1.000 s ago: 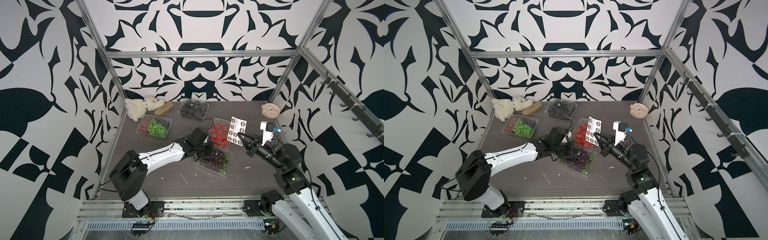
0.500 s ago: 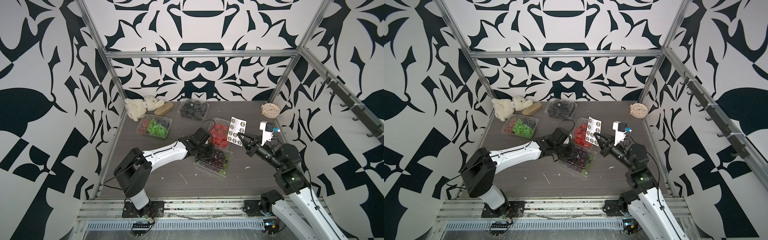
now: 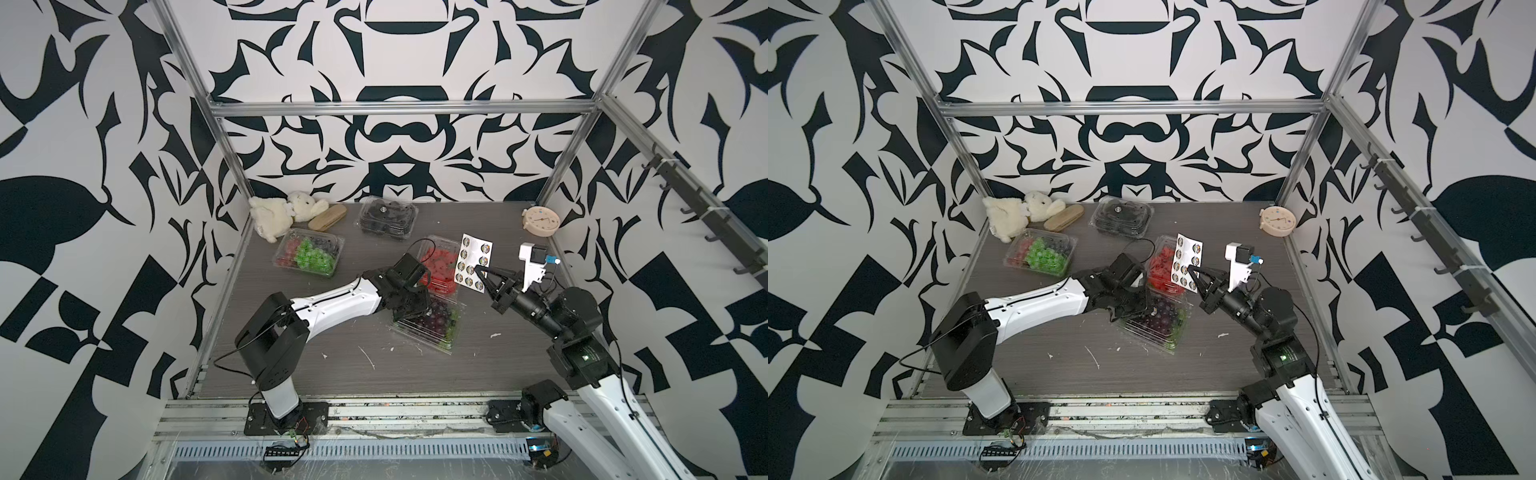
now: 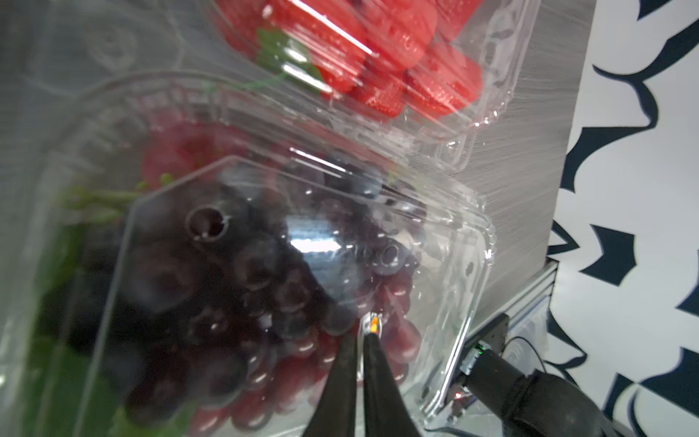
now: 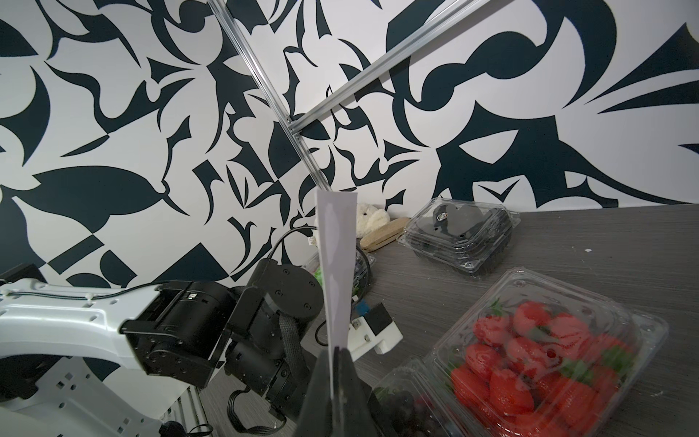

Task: Label fruit boxes
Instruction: Stick the label on the fruit box.

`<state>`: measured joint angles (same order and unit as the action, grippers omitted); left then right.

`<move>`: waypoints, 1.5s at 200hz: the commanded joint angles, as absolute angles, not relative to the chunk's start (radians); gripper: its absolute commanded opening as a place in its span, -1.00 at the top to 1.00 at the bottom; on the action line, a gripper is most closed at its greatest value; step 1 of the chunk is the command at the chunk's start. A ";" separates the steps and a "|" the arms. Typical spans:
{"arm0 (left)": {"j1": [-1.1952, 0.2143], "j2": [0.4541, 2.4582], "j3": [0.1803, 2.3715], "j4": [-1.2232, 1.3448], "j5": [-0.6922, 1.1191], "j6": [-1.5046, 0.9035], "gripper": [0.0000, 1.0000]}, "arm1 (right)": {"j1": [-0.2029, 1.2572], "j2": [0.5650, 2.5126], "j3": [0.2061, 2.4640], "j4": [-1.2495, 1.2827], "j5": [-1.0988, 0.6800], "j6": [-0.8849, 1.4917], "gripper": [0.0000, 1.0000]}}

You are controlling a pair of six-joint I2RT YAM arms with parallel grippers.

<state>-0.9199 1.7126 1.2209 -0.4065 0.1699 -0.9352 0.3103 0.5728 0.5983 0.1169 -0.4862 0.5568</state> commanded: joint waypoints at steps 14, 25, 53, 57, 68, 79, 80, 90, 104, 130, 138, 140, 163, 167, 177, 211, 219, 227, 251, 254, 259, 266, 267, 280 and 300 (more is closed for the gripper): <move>-0.928 1.731 1.256 -0.493 0.122 -0.899 0.44 | 0.311 0.571 0.601 0.171 -0.492 0.554 1.00; -0.928 1.725 1.261 -0.498 0.112 -0.896 0.36 | 0.311 0.572 0.601 0.170 -0.492 0.554 1.00; -0.929 1.716 1.275 -0.514 0.094 -0.884 0.17 | 0.311 0.571 0.600 0.174 -0.494 0.555 1.00; -0.929 1.718 1.276 -0.517 0.094 -0.884 0.17 | 0.311 0.571 0.601 0.174 -0.495 0.555 1.00; -0.930 1.726 1.280 -0.522 0.095 -0.878 0.19 | 0.312 0.571 0.600 0.173 -0.495 0.556 1.00; -0.930 1.736 1.285 -0.527 0.095 -0.876 0.23 | 0.311 0.571 0.600 0.174 -0.495 0.557 1.00; -0.930 1.737 1.285 -0.527 0.095 -0.875 0.24 | 0.311 0.571 0.600 0.173 -0.495 0.557 1.00; -0.930 1.743 1.288 -0.530 0.093 -0.874 0.31 | 0.311 0.570 0.601 0.173 -0.495 0.557 1.00; -0.930 1.750 1.295 -0.540 0.084 -0.868 0.40 | 0.311 0.571 0.601 0.176 -0.498 0.558 1.00; -0.930 1.764 1.309 -0.571 0.066 -0.858 0.53 | 0.311 0.569 0.601 0.177 -0.502 0.558 1.00; -0.930 1.769 1.312 -0.582 0.060 -0.856 0.57 | 0.311 0.570 0.601 0.178 -0.504 0.559 1.00; -0.931 1.770 1.313 -0.584 0.058 -0.856 0.58 | 0.311 0.569 0.601 0.179 -0.505 0.560 1.00; -0.939 1.787 1.335 -0.623 0.026 -0.845 0.61 | 0.311 0.568 0.602 0.182 -0.508 0.560 1.00; -0.942 1.790 1.341 -0.631 0.020 -0.842 0.60 | 0.312 0.567 0.601 0.181 -0.508 0.560 1.00; -0.949 1.802 1.356 -0.656 0.001 -0.835 0.61 | 0.311 0.565 0.601 0.182 -0.509 0.560 1.00; -0.972 1.847 1.408 -0.738 -0.063 -0.807 0.63 | 0.311 0.560 0.600 0.184 -0.512 0.561 1.00; -0.975 1.854 1.416 -0.750 -0.077 -0.806 0.64 | 0.311 0.561 0.598 0.187 -0.514 0.561 1.00; -0.978 1.858 1.420 -0.761 -0.091 -0.804 0.64 | 0.311 0.561 0.598 0.188 -0.514 0.561 1.00; -0.988 1.864 1.431 -0.793 -0.138 -0.801 0.71 | 0.311 0.560 0.600 0.187 -0.514 0.562 1.00; -0.991 1.866 1.437 -0.800 -0.147 -0.799 0.71 | 0.312 0.559 0.599 0.188 -0.514 0.561 1.00; -0.993 1.871 1.442 -0.809 -0.154 -0.794 0.71 | 0.311 0.560 0.599 0.188 -0.514 0.561 1.00; -0.997 1.876 1.451 -0.810 -0.161 -0.790 0.71 | 0.311 0.560 0.598 0.187 -0.514 0.561 1.00; -0.997 1.877 1.452 -0.810 -0.163 -0.790 0.71 | 0.311 0.561 0.598 0.188 -0.514 0.561 1.00; -1.005 1.886 1.465 -0.847 -0.179 -0.784 0.70 | 0.311 0.561 0.597 0.192 -0.514 0.565 1.00; -1.009 1.893 1.473 -0.856 -0.188 -0.782 0.68 | 0.311 0.559 0.596 0.193 -0.514 0.565 1.00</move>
